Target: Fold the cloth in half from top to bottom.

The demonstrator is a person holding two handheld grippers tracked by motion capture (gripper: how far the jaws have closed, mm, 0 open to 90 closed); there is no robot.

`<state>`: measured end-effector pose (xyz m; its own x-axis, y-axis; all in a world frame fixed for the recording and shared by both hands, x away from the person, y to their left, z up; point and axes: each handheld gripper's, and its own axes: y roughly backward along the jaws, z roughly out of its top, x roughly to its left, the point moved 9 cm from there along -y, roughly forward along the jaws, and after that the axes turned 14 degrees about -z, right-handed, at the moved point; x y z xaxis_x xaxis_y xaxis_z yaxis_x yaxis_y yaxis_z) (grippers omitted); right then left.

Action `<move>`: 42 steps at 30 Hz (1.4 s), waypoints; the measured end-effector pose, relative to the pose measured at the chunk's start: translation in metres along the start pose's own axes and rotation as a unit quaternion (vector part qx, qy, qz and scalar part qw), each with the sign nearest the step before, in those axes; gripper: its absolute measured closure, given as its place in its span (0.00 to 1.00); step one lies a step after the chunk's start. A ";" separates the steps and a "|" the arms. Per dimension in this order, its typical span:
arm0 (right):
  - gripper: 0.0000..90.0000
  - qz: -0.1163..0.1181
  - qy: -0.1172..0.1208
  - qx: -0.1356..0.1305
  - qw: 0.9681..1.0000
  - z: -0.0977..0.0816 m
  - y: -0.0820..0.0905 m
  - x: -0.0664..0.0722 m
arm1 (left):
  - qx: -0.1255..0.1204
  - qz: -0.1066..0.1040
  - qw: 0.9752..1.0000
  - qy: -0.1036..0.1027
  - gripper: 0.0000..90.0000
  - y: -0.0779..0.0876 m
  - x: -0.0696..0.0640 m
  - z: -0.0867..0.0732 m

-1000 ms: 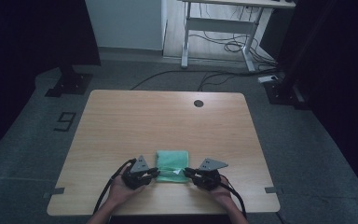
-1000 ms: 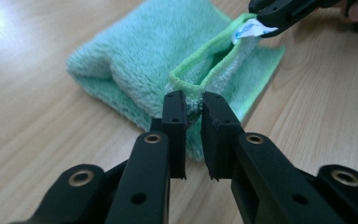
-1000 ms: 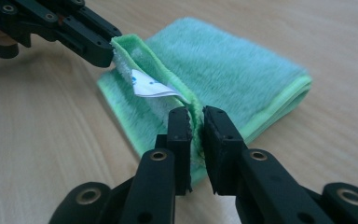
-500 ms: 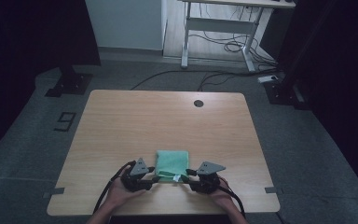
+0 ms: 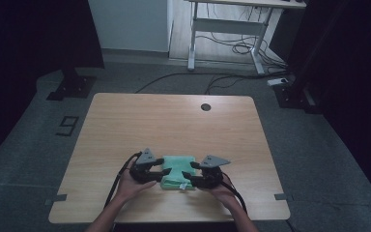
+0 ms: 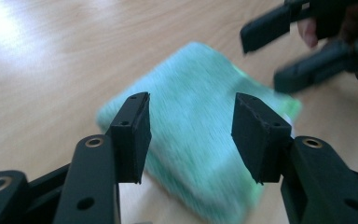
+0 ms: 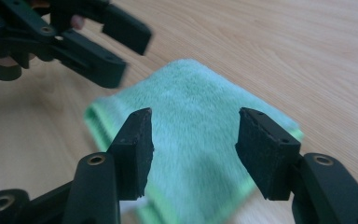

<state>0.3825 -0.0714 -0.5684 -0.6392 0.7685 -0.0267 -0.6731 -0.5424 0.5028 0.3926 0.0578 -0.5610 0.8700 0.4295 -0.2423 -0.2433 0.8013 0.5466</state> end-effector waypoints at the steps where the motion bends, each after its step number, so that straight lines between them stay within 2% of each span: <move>1: 0.50 -0.001 0.001 0.006 1.000 0.000 -0.005 0.001 | 0.004 0.003 1.000 0.005 0.54 -0.004 0.005 0.003; 5: 0.50 0.000 0.012 0.032 0.999 -0.008 -0.017 0.011 | 0.031 0.017 0.999 0.029 0.57 -0.018 0.023 0.003; 9: 0.50 0.003 0.028 0.050 0.998 -0.019 -0.018 0.020 | 0.044 0.037 0.997 0.049 0.59 -0.020 0.038 -0.004; 11: 0.50 0.002 0.037 0.056 0.998 -0.022 -0.019 0.022 | 0.051 0.047 0.996 0.054 0.59 -0.019 0.045 -0.009; 13: 0.50 0.002 0.035 0.059 0.998 -0.023 -0.019 0.022 | 0.055 0.055 0.995 0.056 0.59 -0.019 0.049 -0.011; 17: 0.50 0.000 0.037 0.063 0.997 -0.025 -0.020 0.023 | 0.062 0.059 0.995 0.060 0.59 -0.022 0.055 -0.015; 21: 0.50 -0.001 0.037 0.066 0.997 -0.026 -0.021 0.023 | 0.062 0.053 0.995 0.065 0.57 -0.022 0.055 -0.016; 26: 0.49 0.000 0.036 0.051 0.998 -0.021 -0.017 0.022 | 0.030 0.055 0.997 0.046 0.56 -0.011 0.045 0.001; 28: 0.49 -0.004 0.031 0.041 0.999 -0.015 -0.015 0.019 | 0.029 0.050 0.998 0.038 0.57 -0.012 0.039 0.008; 31: 0.50 -0.008 0.025 0.039 0.999 -0.010 -0.016 0.017 | 0.035 0.043 0.998 0.029 0.58 -0.021 0.033 0.014; 34: 0.49 -0.004 0.026 0.043 0.999 -0.011 -0.019 0.023 | 0.055 0.046 0.997 0.031 0.58 -0.033 0.036 0.011; 37: 0.49 -0.006 0.040 0.055 0.998 -0.018 -0.024 0.027 | 0.068 0.050 0.995 0.045 0.60 -0.040 0.043 0.001; 39: 0.49 -0.012 0.047 0.061 0.997 -0.022 -0.026 0.028 | 0.072 0.049 0.995 0.051 0.60 -0.042 0.047 -0.005; 42: 0.48 -0.019 0.048 0.062 0.997 -0.025 -0.027 0.029 | 0.061 0.041 0.996 0.058 0.60 -0.043 0.049 -0.009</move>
<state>0.3724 -0.0431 -0.6041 -0.6507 0.7485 -0.1279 -0.6504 -0.4626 0.6025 0.4419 0.0479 -0.6037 0.7917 0.5429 -0.2800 -0.2517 0.7076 0.6603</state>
